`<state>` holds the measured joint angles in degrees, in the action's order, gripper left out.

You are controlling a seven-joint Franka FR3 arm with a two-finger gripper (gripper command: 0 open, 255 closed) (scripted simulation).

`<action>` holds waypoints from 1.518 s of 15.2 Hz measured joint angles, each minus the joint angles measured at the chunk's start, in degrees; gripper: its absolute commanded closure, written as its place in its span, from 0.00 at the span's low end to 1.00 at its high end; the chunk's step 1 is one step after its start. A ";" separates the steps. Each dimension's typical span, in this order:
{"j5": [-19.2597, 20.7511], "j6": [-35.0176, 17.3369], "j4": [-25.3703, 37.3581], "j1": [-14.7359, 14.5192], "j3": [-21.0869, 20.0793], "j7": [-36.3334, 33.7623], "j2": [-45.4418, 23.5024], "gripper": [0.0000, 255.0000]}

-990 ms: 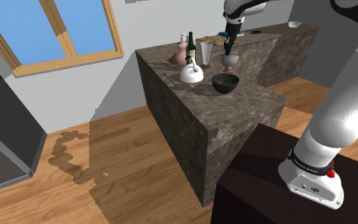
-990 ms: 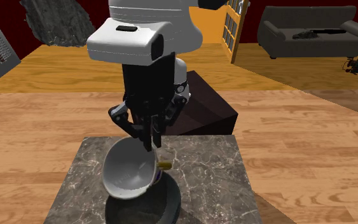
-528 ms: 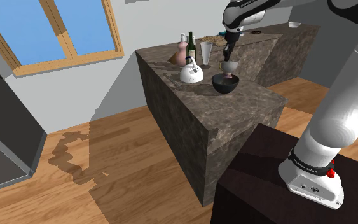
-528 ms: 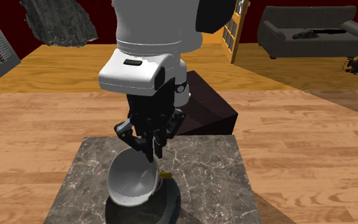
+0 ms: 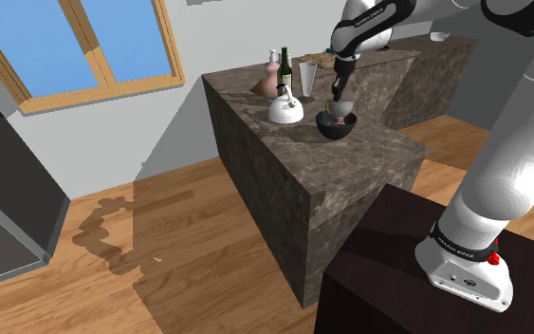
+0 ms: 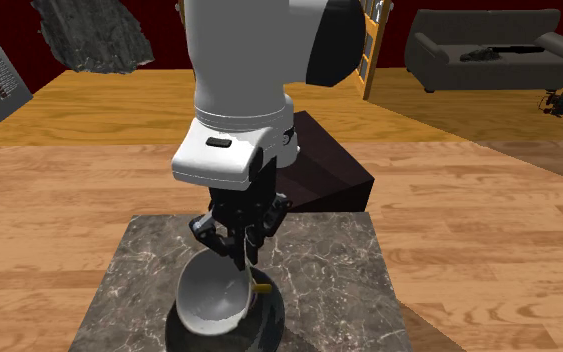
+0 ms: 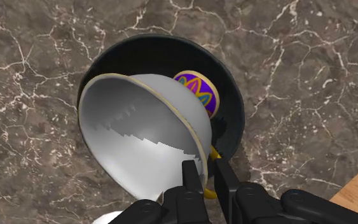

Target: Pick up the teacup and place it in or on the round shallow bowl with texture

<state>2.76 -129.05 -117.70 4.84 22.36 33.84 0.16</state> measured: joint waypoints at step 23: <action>1.52 6.09 2.78 -0.27 -0.40 -1.03 3.59 0.00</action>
<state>4.29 -122.96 -114.92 4.57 21.96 32.81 3.75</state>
